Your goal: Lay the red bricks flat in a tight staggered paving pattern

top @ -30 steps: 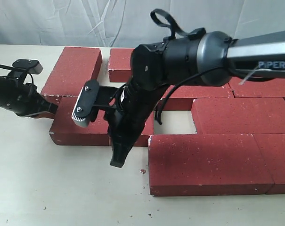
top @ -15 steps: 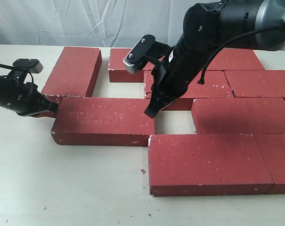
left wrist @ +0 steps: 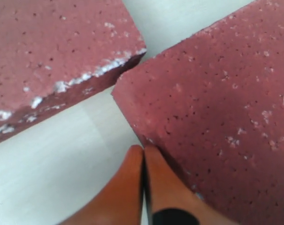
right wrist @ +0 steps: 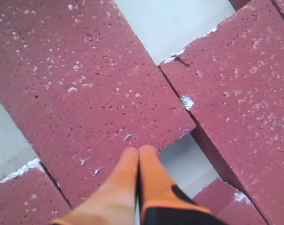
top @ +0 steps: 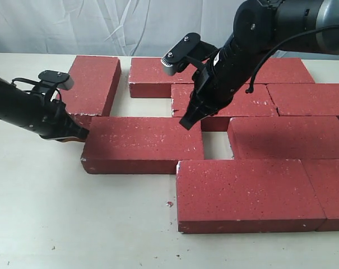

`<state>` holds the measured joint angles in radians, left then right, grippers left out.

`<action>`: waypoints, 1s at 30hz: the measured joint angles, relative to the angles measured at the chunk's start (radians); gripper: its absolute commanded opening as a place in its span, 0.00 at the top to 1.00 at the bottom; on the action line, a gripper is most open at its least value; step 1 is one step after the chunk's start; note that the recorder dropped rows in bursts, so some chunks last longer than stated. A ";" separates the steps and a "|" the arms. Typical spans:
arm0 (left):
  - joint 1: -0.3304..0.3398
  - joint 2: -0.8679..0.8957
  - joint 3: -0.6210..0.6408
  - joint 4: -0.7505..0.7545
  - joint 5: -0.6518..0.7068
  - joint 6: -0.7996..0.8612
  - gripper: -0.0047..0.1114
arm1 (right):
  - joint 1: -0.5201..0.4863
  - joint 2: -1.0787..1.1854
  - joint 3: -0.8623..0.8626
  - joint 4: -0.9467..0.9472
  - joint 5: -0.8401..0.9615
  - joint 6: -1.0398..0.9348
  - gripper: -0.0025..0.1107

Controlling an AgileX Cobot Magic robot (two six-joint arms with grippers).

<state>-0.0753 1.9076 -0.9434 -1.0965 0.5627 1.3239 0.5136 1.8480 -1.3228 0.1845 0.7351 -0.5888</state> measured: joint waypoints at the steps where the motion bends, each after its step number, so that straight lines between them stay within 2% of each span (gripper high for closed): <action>1: -0.008 0.000 0.000 -0.002 -0.011 0.000 0.96 | 0.000 0.000 0.000 0.000 0.000 0.000 0.98; 15: -0.063 0.014 -0.012 -0.031 -0.042 0.016 0.96 | 0.000 0.000 0.004 -0.020 0.000 0.000 0.98; 23: -0.094 0.076 -0.062 -0.031 -0.044 0.018 0.96 | -0.002 0.000 0.006 -0.066 0.000 0.019 0.98; 30: -0.135 0.086 -0.083 -0.023 -0.042 0.018 0.96 | -0.062 0.000 0.006 -0.068 0.000 0.042 0.98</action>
<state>-0.2101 1.9936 -1.0261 -1.1198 0.5211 1.3420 0.4520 1.8480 -1.3166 0.1162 0.7351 -0.5465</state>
